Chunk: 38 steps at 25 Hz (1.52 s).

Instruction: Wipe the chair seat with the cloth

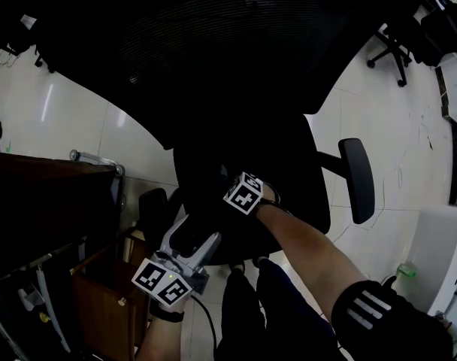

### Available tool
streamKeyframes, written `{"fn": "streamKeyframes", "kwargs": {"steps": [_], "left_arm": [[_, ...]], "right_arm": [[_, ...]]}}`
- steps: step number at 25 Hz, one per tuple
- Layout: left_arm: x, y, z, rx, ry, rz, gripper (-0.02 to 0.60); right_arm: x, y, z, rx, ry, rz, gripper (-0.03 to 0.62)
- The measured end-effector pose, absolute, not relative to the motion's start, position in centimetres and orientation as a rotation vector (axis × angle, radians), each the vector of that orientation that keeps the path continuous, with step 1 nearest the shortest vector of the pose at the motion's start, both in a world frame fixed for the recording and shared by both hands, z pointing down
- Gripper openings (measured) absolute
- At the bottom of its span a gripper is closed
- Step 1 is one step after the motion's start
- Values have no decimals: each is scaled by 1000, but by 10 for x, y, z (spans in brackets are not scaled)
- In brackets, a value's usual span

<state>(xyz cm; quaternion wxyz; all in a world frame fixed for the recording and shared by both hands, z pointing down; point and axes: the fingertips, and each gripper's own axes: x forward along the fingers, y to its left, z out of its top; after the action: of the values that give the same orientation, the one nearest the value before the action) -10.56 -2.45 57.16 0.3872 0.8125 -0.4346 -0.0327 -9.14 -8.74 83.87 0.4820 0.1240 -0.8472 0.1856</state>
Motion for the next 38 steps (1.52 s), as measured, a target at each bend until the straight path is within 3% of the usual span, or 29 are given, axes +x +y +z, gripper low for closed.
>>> {"fn": "streamKeyframes", "kwargs": {"steps": [6, 13, 17, 24, 28, 33, 38], "left_arm": [[-76, -20, 572, 2071, -1025, -63, 333], [-55, -18, 575, 2075, -990, -54, 333], [-55, -14, 574, 2076, -996, -53, 333], [-85, -1, 564, 2045, -1088, -48, 333], [-98, 13, 561, 2041, -1122, -35, 333], [-100, 24, 568, 2023, -1117, -21, 333], [-82, 24, 565, 2039, -1080, -18, 333]], "right_arm": [[72, -117, 848, 569, -1875, 509, 29], [144, -136, 831, 750, -1814, 533, 29], [105, -133, 821, 723, -1869, 548, 29], [-82, -40, 800, 267, -2133, 480, 29], [-142, 13, 802, 109, -2173, 487, 29], [-143, 33, 820, 75, -2130, 503, 29], [-75, 27, 832, 107, -2059, 505, 29]]}}
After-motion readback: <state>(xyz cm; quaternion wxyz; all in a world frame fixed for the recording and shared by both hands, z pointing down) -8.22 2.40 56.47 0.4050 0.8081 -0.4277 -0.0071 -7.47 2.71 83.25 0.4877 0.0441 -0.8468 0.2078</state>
